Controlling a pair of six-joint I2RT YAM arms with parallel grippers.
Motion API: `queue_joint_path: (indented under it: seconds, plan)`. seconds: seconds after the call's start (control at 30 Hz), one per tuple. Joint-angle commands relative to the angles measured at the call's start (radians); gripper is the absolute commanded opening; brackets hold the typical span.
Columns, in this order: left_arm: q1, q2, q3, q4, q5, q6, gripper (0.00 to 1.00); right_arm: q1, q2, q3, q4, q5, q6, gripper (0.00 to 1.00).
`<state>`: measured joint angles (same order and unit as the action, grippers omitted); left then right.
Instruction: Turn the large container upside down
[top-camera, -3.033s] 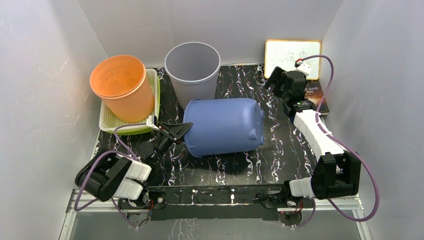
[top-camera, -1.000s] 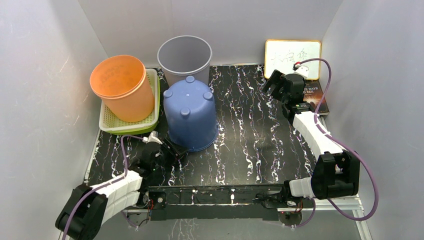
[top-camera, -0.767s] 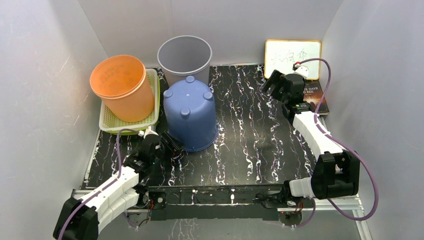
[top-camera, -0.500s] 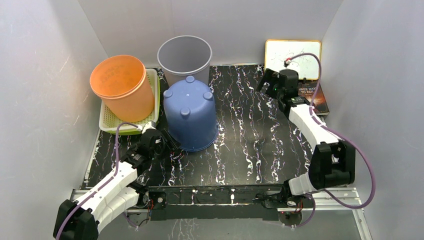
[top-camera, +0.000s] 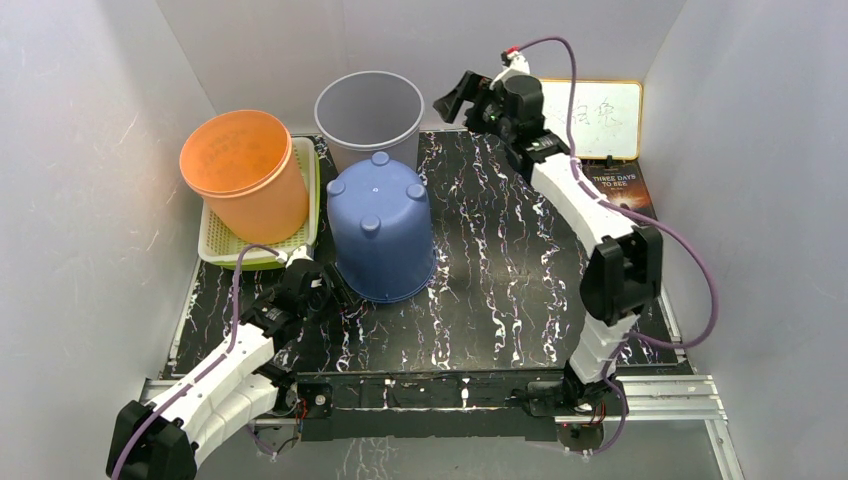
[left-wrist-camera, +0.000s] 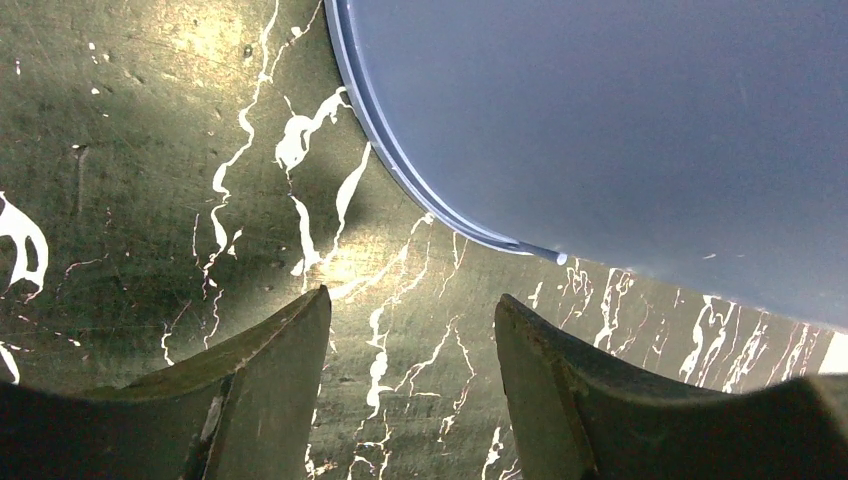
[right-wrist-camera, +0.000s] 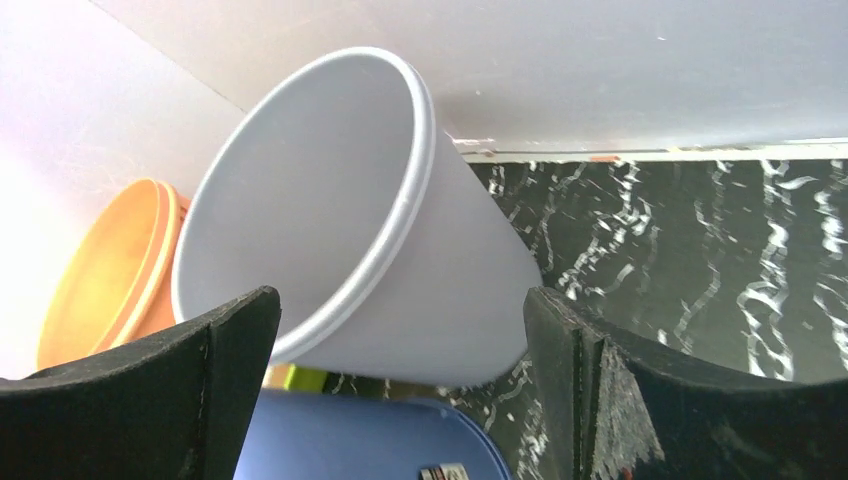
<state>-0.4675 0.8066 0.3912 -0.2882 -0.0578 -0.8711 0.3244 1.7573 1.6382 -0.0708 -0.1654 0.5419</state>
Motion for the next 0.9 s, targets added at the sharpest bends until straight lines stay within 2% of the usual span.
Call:
queue_joint_path:
  seconds: [0.0,0.23,0.33,0.47,0.53,0.7,0.8,0.87]
  plan:
    - [-0.002,-0.02,0.026,-0.002,0.034,0.023,0.59,0.048,0.134,0.161,0.051,-0.033,0.072,0.91]
    - [-0.002,-0.032,0.016,0.011,0.042,0.035,0.59,0.118,0.313,0.38,-0.007,0.004,0.072,0.88]
    - [-0.002,-0.048,0.01,0.008,0.048,0.04,0.59,0.128,0.33,0.393,-0.011,0.026,0.076,0.86]
    - [-0.002,-0.07,-0.005,-0.003,0.046,0.04,0.6,0.13,0.312,0.338,-0.003,0.061,0.074,0.76]
    - [-0.002,-0.081,-0.014,-0.005,0.046,0.039,0.6,0.131,0.291,0.298,0.004,0.082,0.065,0.68]
    - [-0.002,-0.089,-0.024,-0.005,0.052,0.041,0.6,0.127,0.207,0.174,0.022,0.192,0.025,0.24]
    - [-0.002,-0.094,-0.031,-0.006,0.054,0.043,0.6,0.116,0.168,0.109,0.017,0.242,0.011,0.06]
    - [-0.002,-0.098,-0.038,-0.002,0.056,0.044,0.6,0.1,0.143,0.051,0.024,0.25,0.013,0.0]
